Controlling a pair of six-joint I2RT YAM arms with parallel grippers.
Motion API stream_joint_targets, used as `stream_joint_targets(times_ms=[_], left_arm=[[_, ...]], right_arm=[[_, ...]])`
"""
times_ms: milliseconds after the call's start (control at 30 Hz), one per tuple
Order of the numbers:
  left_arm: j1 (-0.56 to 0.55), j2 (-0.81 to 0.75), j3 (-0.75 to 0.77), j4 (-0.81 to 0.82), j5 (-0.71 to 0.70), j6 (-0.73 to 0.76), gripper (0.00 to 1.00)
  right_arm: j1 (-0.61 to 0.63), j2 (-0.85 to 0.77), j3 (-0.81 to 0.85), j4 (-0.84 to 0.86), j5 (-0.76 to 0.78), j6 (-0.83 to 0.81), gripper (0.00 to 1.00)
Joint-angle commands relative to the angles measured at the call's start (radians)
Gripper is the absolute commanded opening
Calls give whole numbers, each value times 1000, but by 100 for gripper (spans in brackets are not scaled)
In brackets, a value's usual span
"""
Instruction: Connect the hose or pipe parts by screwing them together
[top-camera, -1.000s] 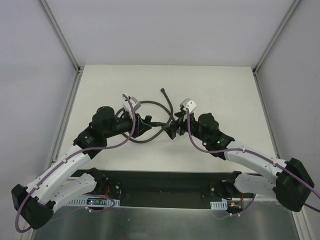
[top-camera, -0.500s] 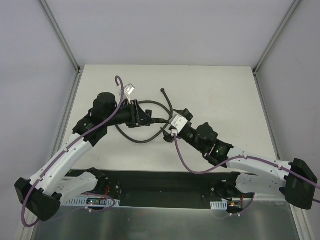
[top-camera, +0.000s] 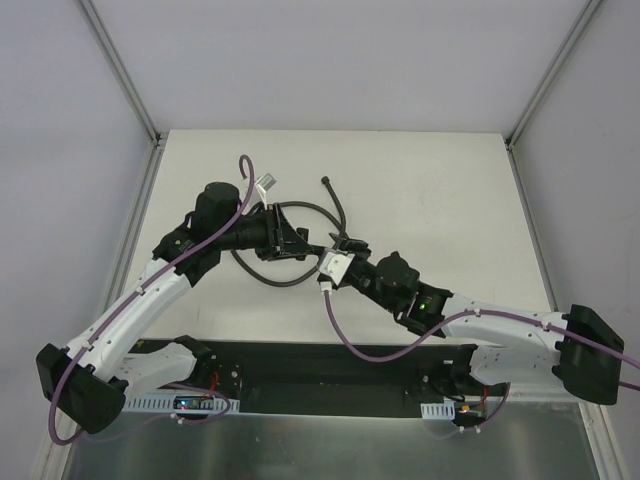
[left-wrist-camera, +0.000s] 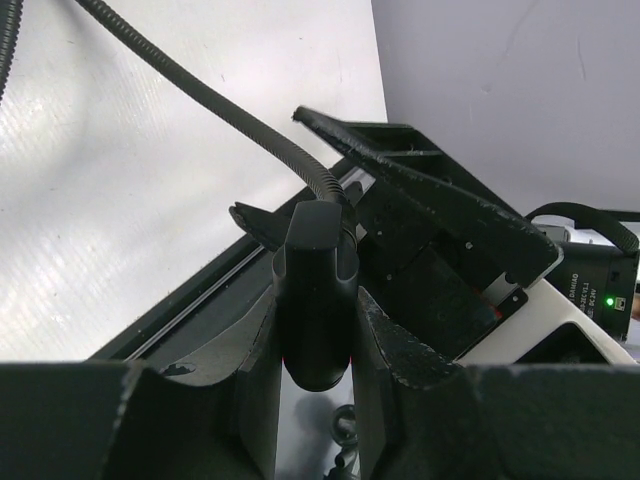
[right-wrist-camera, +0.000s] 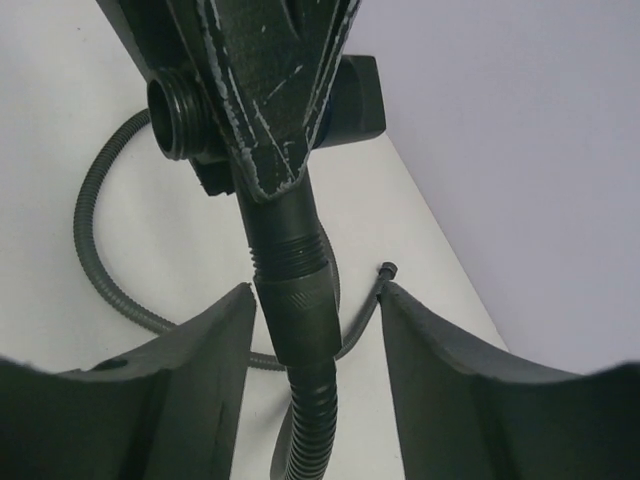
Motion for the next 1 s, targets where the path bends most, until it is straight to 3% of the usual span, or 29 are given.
stream_joint_targets(times_ms=[0,67,100,167,333,467,667,800,967], left_arm=[[9,8,49,32,85,9,0],[10,33,44,32,105,23,0],[10,43,38,32,122,32,0],[10,68,35,33,142,93,0],[9,56,6,68,110,395,0],[9,-11,-80,192,94,714,0],[-8,-110,-244,301,188,1154,0],[-11,-113,-296,305,205,1320,0],[-11,-93,-303,329,122,1364,0]], right_arm=[[7,-10,55,64,-20,41,47],[7,-16,63,60,-32,73,36],[7,-19,66,57,-46,110,17],[2,-22,75,25,-56,136,1],[-74,-57,75,-51,-291,273,1],[-182,-48,89,-66,-466,441,1],[-319,3,126,-67,-722,662,1],[-368,70,172,-69,-926,744,1],[-382,116,186,-84,-971,778,1]])
